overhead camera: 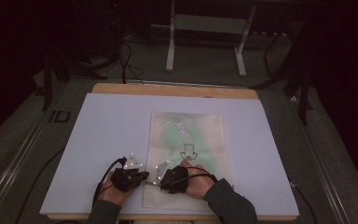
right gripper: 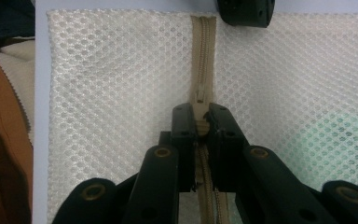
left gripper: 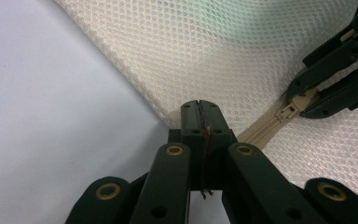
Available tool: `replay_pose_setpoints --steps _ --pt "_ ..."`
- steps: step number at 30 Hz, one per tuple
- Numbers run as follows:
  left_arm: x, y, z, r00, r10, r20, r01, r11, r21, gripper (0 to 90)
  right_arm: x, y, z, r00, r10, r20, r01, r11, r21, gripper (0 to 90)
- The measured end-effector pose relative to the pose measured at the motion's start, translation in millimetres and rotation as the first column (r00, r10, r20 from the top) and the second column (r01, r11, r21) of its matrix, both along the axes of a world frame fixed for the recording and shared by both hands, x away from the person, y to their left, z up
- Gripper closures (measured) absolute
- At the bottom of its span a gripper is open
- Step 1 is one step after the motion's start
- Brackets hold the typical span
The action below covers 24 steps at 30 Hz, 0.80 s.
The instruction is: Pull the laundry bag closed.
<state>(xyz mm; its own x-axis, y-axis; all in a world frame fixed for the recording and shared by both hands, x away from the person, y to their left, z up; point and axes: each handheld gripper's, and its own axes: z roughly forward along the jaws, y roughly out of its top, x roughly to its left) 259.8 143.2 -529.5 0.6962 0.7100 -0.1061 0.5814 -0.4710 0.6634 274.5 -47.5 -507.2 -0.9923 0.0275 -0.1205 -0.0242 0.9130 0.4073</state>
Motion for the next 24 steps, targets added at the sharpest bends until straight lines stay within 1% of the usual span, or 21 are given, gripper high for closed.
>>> replay_pose_setpoints --steps 4,15,24 --pt "0.1 0.0 0.1 1.0 0.0 -0.002 0.0 1.0 0.001 89.5 -1.3 -1.3 0.5 1.0 0.004 0.008 -0.004 1.0 -0.011 82.4" --pt "-0.1 -0.3 0.2 1.0 0.002 0.0 -0.002 1.0 0.002 89.5 -3.1 -6.9 1.1 0.9999 0.005 0.013 -0.004 1.0 -0.02 82.4" --pt "-0.2 -0.3 0.2 1.0 0.004 -0.002 -0.004 1.0 0.001 89.4 -4.1 -12.9 1.4 0.9999 0.001 0.013 -0.001 1.0 -0.021 82.4"
